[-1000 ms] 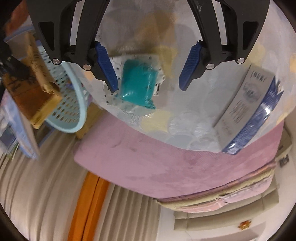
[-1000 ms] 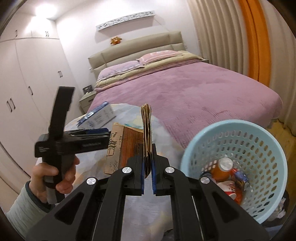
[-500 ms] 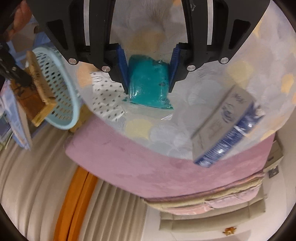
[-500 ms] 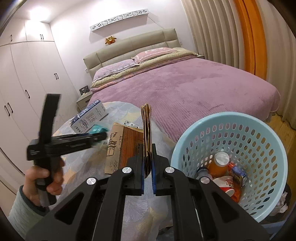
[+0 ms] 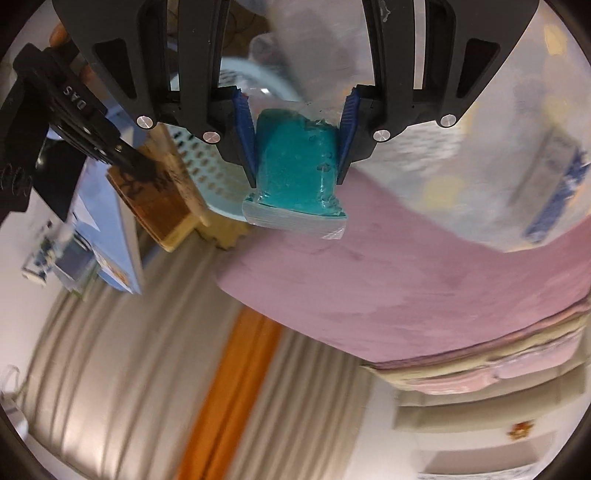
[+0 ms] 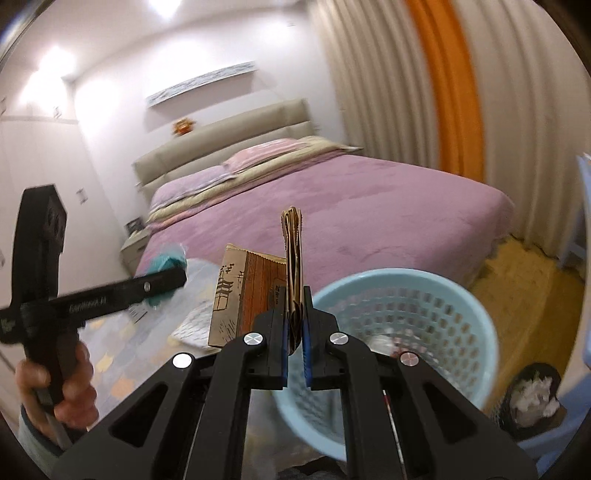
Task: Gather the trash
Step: 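Carry the teal packet and paper bag over the basket and open both tools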
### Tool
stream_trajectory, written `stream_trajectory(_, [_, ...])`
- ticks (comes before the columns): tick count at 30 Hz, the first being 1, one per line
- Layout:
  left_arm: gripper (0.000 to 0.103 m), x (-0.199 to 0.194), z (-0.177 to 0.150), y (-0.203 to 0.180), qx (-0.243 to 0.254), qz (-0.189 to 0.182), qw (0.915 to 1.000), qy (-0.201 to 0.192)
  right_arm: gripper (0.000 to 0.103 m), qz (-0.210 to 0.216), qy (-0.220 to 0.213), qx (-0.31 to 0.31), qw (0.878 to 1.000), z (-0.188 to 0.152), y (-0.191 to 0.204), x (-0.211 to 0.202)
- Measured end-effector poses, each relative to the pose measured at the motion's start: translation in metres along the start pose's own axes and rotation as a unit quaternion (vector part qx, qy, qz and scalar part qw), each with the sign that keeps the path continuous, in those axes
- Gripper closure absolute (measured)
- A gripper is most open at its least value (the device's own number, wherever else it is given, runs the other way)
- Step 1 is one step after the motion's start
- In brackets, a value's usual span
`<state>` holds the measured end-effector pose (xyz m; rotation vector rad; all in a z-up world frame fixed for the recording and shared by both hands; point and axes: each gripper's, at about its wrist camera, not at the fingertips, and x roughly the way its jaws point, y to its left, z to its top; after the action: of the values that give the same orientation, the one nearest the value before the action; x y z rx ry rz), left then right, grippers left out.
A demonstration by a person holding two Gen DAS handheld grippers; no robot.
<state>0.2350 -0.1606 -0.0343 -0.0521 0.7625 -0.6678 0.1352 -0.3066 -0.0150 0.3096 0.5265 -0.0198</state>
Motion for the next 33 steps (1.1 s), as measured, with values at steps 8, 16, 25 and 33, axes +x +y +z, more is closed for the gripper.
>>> stream_trajectory(8, [0.065,0.068,0.001,-0.043,0.018,-0.036,0.9979,0.051,0.099,-0.076,0.065,0.067,0.993,-0.008,-0.051,0.03])
stream_trajectory(16, [0.034,0.08,-0.01,-0.032,-0.008,-0.034,0.9981,0.05,0.059,-0.103,0.1,0.091,0.985,-0.027,-0.077,0.042])
stream_trajectory(25, [0.034,0.054,-0.019,-0.021,-0.013,-0.032,0.9987,0.037,0.057,-0.089,0.09,0.074,0.989,-0.031,-0.066,0.033])
stream_trajectory(33, [0.033,0.016,-0.021,0.003,-0.019,-0.014,0.9997,0.008,0.056,-0.055,0.096,0.047,0.993,-0.024,-0.028,0.04])
